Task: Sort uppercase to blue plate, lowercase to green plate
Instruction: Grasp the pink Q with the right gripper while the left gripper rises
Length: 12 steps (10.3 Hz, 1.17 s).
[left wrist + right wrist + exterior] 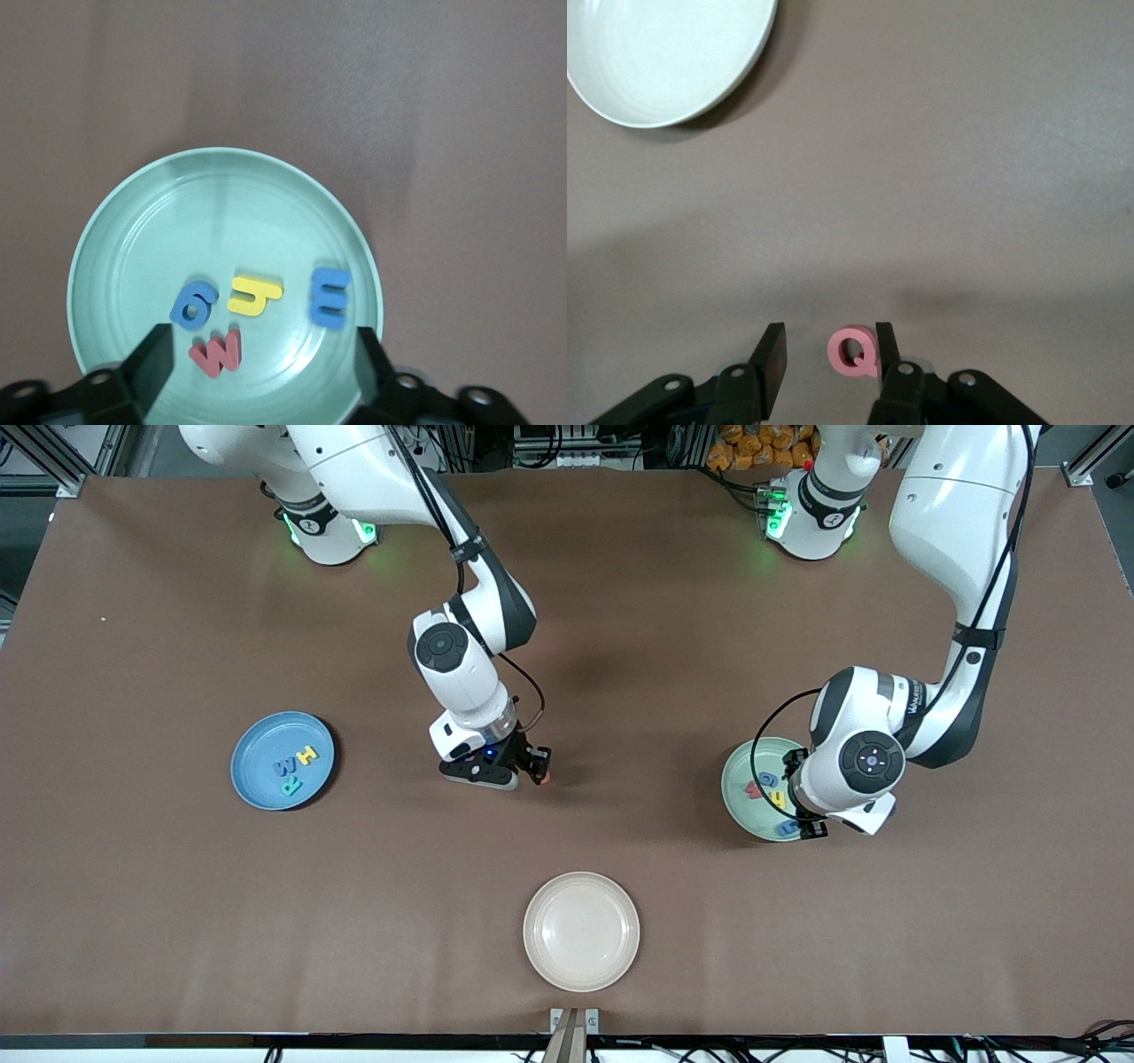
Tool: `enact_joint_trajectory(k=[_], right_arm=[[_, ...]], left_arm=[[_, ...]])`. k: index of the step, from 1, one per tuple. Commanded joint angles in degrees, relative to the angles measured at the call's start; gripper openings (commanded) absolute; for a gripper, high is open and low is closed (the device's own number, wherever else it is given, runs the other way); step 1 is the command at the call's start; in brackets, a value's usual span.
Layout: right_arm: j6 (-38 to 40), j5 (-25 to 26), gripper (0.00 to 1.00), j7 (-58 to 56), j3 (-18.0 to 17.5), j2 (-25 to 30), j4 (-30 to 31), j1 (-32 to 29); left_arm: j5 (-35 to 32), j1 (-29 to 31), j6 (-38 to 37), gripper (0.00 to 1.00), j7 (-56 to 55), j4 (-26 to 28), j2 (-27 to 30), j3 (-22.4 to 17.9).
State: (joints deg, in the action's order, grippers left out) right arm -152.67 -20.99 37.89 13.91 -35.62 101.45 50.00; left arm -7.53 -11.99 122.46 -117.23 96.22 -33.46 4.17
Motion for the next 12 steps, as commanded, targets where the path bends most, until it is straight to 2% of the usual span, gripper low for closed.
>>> enact_joint_trajectory(k=[1,5,9,12], right_arm=[[0.45,3.13,0.49,1.83,1.21,-2.17,-1.69,1.41],[0.1,6.65,0.52,2.01,1.21,-3.67,-2.39,2.82],[-2.71,7.54,0.51,2.27,1.3,-6.74,-2.83,3.35],[-3.16,7.81,0.5,3.85,1.56,-8.33,-3.71,3.96]], left_arm=[[-0.56,0.65,-0.73,1.0,4.79,0.9,2.43,0.13],[-1.17,4.86,-3.36,1.0,19.19,1.07,6.29,-0.04],[-1.17,5.14,-8.62,1.0,34.57,0.99,9.63,0.13],[-0.38,5.4,-8.81,1.0,45.31,9.23,18.05,0.31]])
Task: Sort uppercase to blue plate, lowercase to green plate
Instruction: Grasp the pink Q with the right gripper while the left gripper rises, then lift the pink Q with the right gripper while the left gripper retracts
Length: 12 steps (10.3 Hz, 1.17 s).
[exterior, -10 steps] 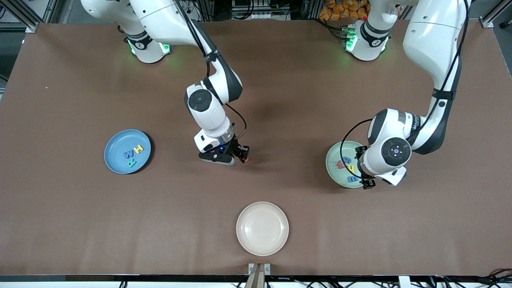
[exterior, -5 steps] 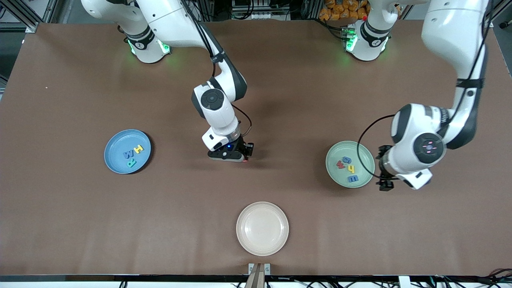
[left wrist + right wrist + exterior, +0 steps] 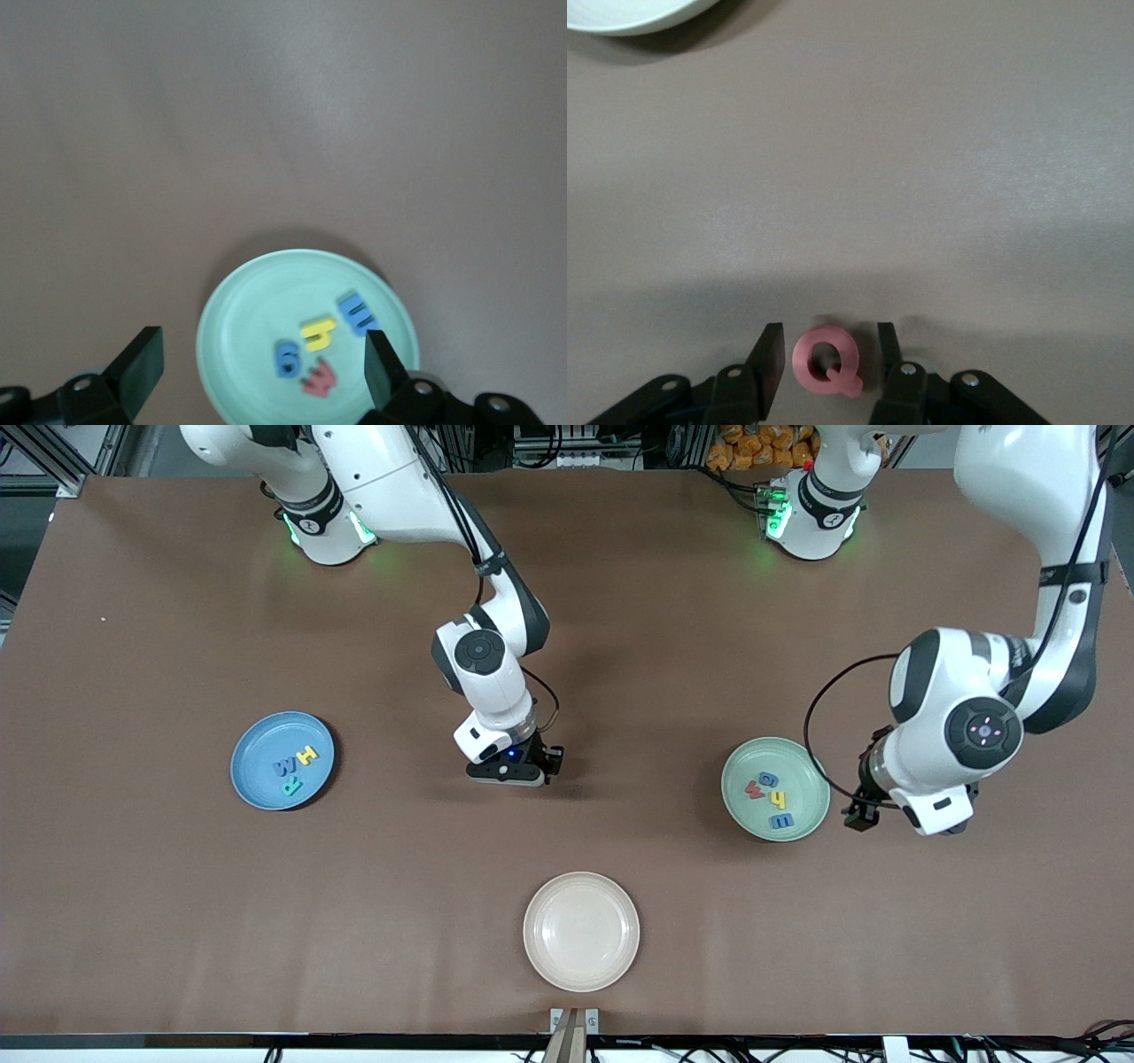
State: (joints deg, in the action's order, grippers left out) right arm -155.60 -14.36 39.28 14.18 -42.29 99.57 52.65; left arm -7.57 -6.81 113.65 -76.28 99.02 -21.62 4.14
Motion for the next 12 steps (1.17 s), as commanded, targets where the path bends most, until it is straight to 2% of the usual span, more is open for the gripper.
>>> enact_joint_trajectory(k=[1,4,7,8,11,12], right_arm=[[-0.23,1.17,0.5,2.55,1.37,-1.82,-2.09,1.32],[-0.23,1.43,0.5,2.99,1.37,-2.18,-2.27,1.76],[-0.23,1.44,0.48,3.08,1.72,-2.7,-2.27,2.02],[-0.23,1.52,0.47,3.08,1.72,-2.71,-2.27,2.11],[-0.23,2.31,0.43,3.0,1.81,-2.71,-2.27,2.02],[-0.23,2.31,0.42,3.08,1.81,-2.71,-2.27,2.02]], left_arm=[[-0.25,0.05,-0.1,1.0,7.69,8.27,8.33,0.77],[0.27,-0.92,-0.1,1.0,17.53,13.55,15.53,0.86],[5.71,-0.22,-0.1,1.0,37.79,13.75,21.08,0.34],[6.33,0.3,-0.1,1.0,43.78,11.92,21.88,-0.01],[4.68,0.57,-0.88,1.0,52.78,5.93,21.62,-0.01],[3.19,0.57,-4.54,1.0,57.16,3.4,21.71,-0.01]])
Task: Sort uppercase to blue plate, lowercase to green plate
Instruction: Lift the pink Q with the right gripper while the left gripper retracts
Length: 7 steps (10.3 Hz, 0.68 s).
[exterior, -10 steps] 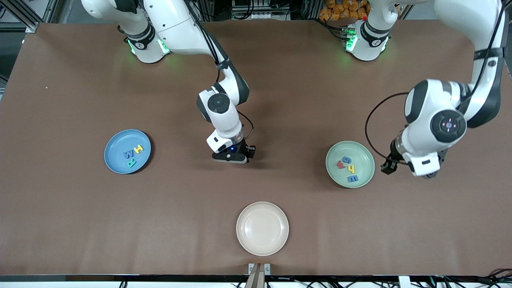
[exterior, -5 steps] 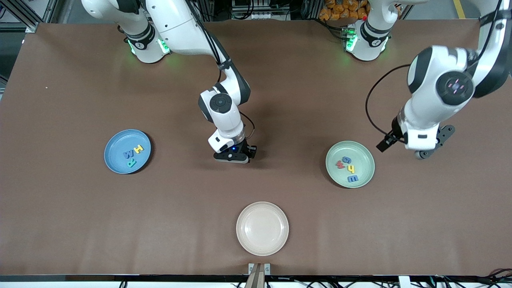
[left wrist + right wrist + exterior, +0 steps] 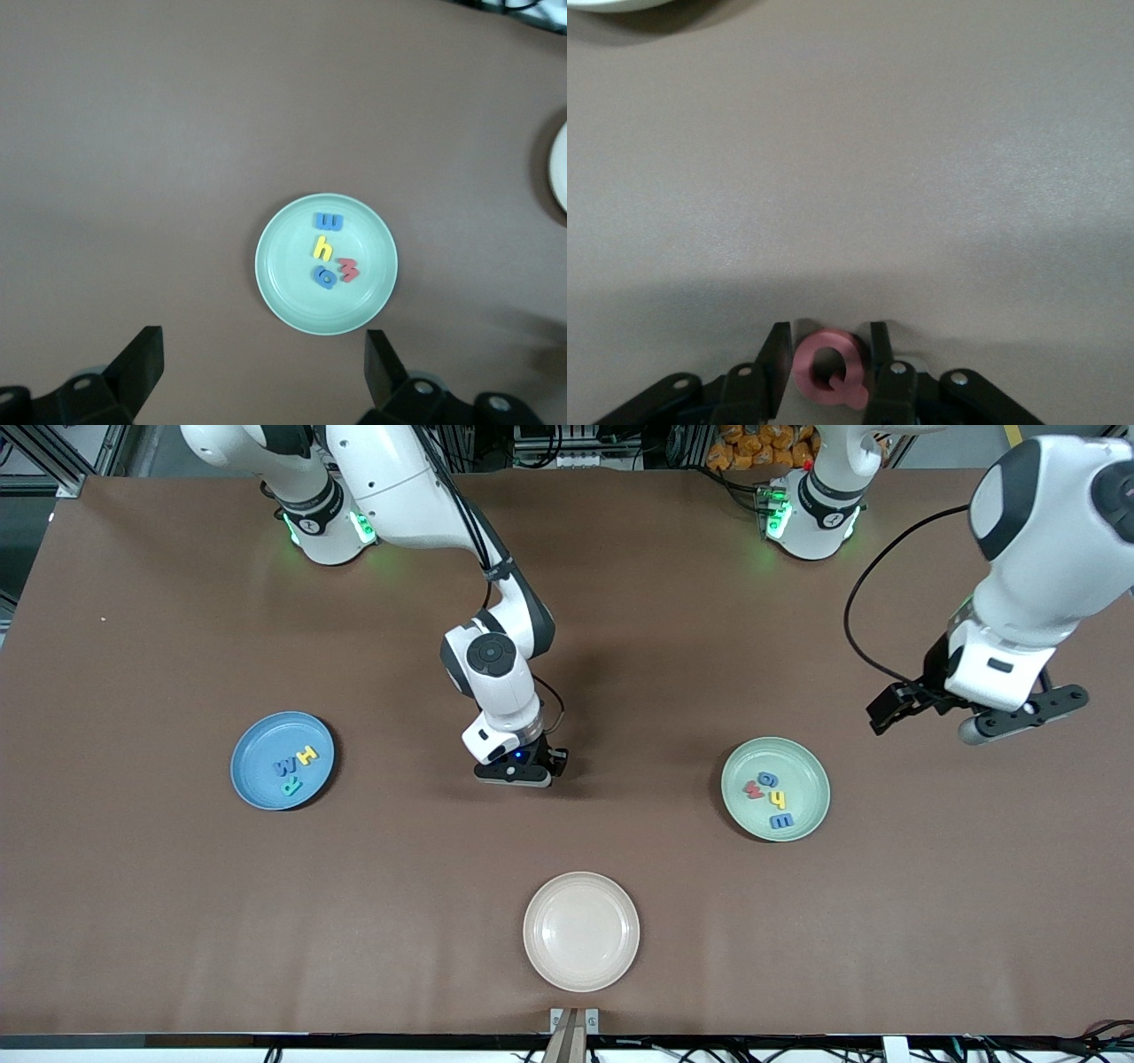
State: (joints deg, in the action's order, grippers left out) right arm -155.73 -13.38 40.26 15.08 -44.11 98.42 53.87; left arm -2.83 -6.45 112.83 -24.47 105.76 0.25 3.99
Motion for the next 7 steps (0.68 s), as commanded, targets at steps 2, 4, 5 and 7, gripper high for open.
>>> enact_joint_trajectory(k=[2,4,5,7], right_arm=[[-0.1,1.43,0.4,2.01,0.91,-0.89,-1.12,0.8],[-0.1,1.43,0.4,2.01,0.91,-0.89,-1.12,0.71],[-0.02,1.43,0.39,2.01,0.91,-0.89,-1.12,0.71],[0.16,1.43,0.38,1.75,0.91,-0.89,-1.38,0.62]], left_arm=[[-0.95,0.21,-10.33,1.0,11.18,-9.4,-0.69,0.31],[-1.3,-0.05,-16.12,1.0,13.12,-13.8,-1.83,0.58],[-1.12,-0.58,-16.85,1.0,13.92,-14.87,-1.75,0.67],[-1.12,-0.58,-19.12,1.0,14.01,-15.58,-1.13,1.19]])
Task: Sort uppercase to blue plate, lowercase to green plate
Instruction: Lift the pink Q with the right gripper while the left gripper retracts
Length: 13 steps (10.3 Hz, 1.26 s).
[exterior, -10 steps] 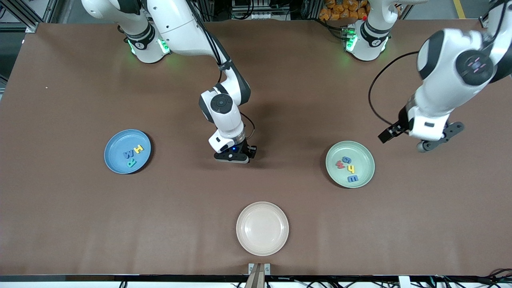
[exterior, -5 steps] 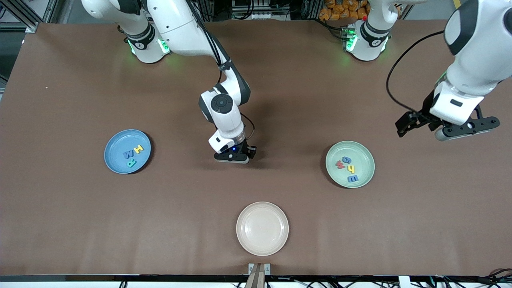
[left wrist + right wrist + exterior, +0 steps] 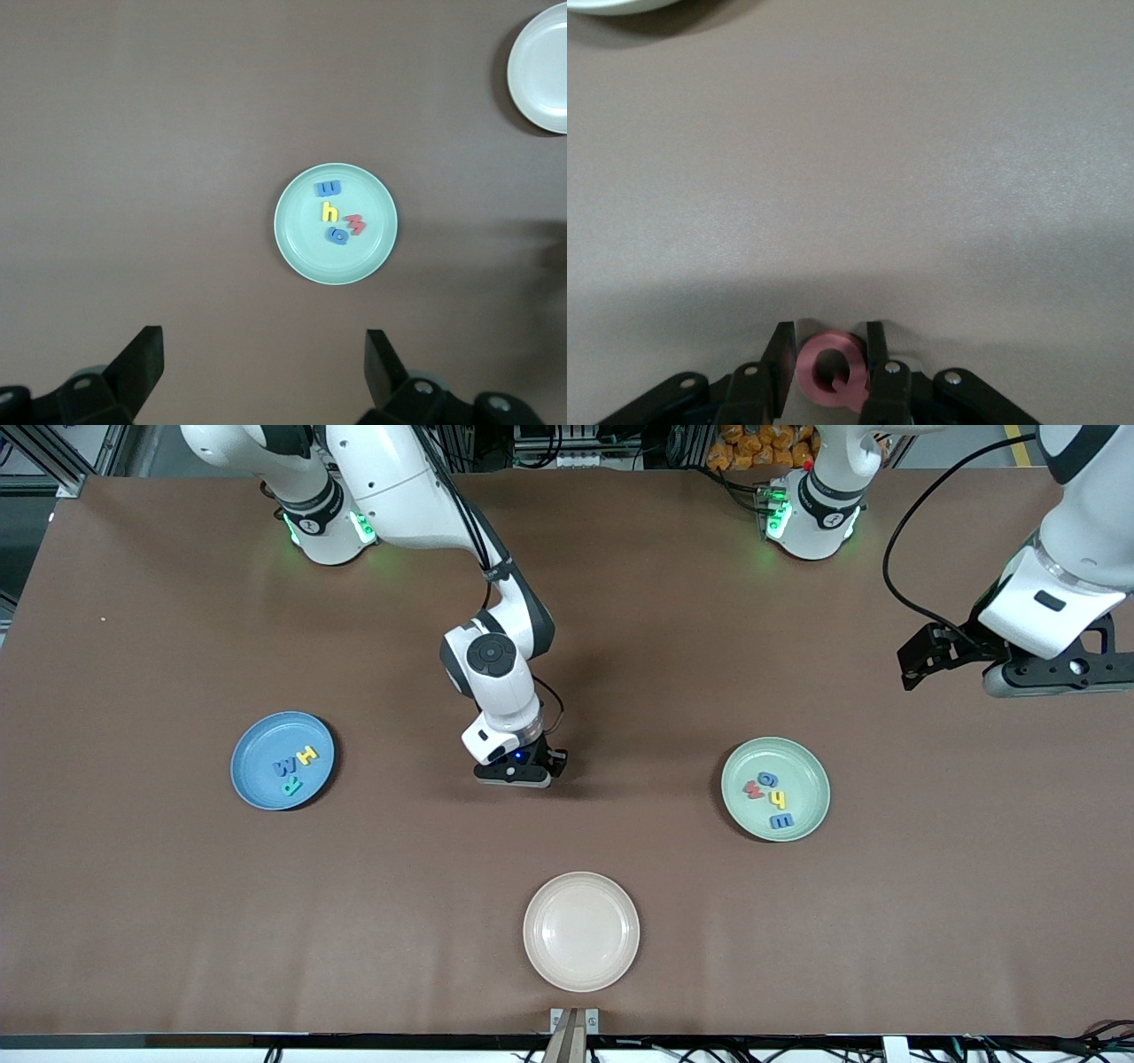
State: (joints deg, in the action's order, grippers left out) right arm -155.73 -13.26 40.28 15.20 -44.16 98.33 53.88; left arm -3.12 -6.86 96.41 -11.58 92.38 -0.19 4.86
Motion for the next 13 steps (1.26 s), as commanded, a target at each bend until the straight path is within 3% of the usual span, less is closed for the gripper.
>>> enact_joint_trajectory(k=[1,3,5,8,10,13], right_arm=[[0.59,1.56,0.38,1.73,1.23,-0.76,-1.82,0.53],[2.6,1.74,0.36,1.56,1.85,-0.67,-3.31,0.53],[10.14,2.27,0.36,0.69,2.73,-0.23,-6.38,0.26],[16.49,6.92,0.36,-2.55,4.74,0.99,-7.46,0.0],[24.29,7.1,0.36,-12.1,7.11,4.67,-5.8,-1.84],[26.95,7.19,0.36,-28.36,9.59,15.29,2.89,-7.97]], left_arm=[[-0.84,-0.17,-5.24,1.0,1.3,-3.94,-0.69,0.32],[1.78,-0.08,-5.88,1.0,1.12,-5.37,-0.69,0.59],[2.42,-0.35,-5.88,1.0,1.03,-5.28,-1.21,0.59],[2.42,-0.52,-5.88,1.0,0.77,-5.28,-1.39,0.94],[2.42,-0.44,-5.88,1.0,1.03,-5.28,-1.3,0.94],[2.33,-0.09,-5.88,1.0,1.21,-5.28,-1.04,0.85]])
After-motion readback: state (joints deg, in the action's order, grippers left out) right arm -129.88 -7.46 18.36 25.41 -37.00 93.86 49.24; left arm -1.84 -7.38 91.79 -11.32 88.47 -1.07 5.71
